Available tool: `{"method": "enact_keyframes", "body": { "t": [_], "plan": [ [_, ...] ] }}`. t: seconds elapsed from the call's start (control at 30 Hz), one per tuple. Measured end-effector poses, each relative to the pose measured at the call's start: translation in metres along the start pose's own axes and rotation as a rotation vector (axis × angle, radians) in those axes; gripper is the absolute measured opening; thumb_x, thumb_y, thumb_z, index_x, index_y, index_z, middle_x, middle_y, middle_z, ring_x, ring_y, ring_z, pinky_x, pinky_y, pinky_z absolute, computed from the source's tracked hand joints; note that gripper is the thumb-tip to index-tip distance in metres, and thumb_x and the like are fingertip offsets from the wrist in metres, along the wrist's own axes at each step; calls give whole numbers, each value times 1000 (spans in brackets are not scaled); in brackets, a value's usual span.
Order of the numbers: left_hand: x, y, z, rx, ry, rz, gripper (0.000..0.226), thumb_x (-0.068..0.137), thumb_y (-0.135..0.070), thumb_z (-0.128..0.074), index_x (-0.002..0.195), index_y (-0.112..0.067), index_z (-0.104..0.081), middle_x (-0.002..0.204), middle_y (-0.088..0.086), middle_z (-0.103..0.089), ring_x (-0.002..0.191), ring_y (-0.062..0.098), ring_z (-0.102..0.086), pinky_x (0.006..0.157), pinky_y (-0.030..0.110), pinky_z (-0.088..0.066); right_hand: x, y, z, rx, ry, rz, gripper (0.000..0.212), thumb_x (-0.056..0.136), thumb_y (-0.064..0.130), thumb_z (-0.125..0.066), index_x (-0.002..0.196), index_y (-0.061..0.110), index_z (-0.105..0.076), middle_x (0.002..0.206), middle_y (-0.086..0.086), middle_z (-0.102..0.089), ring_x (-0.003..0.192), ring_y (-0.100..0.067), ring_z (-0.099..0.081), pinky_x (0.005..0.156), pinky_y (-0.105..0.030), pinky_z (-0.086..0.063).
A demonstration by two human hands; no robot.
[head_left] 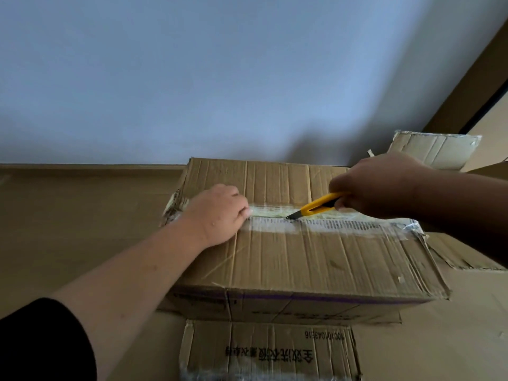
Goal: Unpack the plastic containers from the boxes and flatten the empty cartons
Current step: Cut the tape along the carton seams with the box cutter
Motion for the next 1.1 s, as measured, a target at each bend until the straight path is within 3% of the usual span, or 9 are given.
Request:
{"method": "enact_keyframes", "body": {
  "t": [0.33,0.57,0.9,1.1],
  "plan": [
    [5,-34,-8,-140,-36,-80,34,96,-43,-37,90,-20,-61,87,-6,-54,86,14,-51,78,28,-43,-4,0,6,-19,-9,9,26,95,57,-42,103,37,-56,74,10,-49,83,-19,-61,56,-25,-39],
    [9,-38,-15,-65,84,-49,40,102,-40,-32,74,-18,-49,74,-4,-48,72,15,-47,75,35,-42,-2,7,12,-10,7,28,20,96,55,-45,101,40,-57,70,11,-46,74,-17,-51,61,-27,-42],
    [13,-39,-15,-33,114,-29,34,104,-38,-26,81,-21,-45,81,-5,-45,79,15,-44,77,32,-36,14,23,7,-32,35,49,23,97,52,-48,103,34,-61,76,10,-53,74,-17,-54,52,-24,-31],
    [12,-39,-15,-67,75,-50,37,103,-41,-23,81,-22,-47,81,-5,-47,78,14,-46,77,31,-37,1,-2,12,-4,87,27,20,94,55,-49,103,40,-59,76,13,-52,75,-13,-52,60,-26,-41]
  ]
}}
Point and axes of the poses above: each hand's wrist, its own x-axis towards the middle knuckle, its own z-axis out of the back of the hand, y = z × x, the point moved 6 cm from there along x, towards the middle knuckle
